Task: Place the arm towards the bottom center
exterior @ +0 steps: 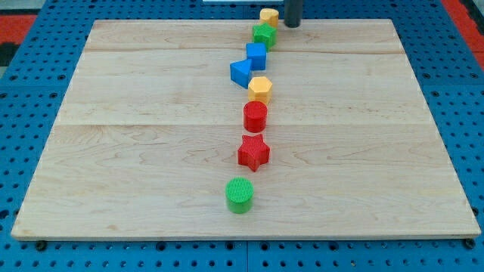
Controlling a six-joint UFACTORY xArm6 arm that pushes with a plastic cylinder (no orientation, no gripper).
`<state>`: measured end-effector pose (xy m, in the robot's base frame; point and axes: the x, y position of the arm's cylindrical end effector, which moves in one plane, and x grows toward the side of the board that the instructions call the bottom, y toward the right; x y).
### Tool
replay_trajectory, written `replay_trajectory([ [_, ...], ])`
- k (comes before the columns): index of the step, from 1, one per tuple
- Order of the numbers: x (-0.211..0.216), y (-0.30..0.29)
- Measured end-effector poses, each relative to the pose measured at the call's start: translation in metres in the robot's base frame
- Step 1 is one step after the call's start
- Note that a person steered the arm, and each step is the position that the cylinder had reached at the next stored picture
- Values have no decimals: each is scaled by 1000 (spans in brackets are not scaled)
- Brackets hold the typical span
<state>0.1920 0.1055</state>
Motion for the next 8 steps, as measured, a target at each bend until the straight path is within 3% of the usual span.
replay_trajectory([
  [2, 4, -2],
  [5, 183, 85],
  [6, 209, 100],
  [8, 324, 139],
])
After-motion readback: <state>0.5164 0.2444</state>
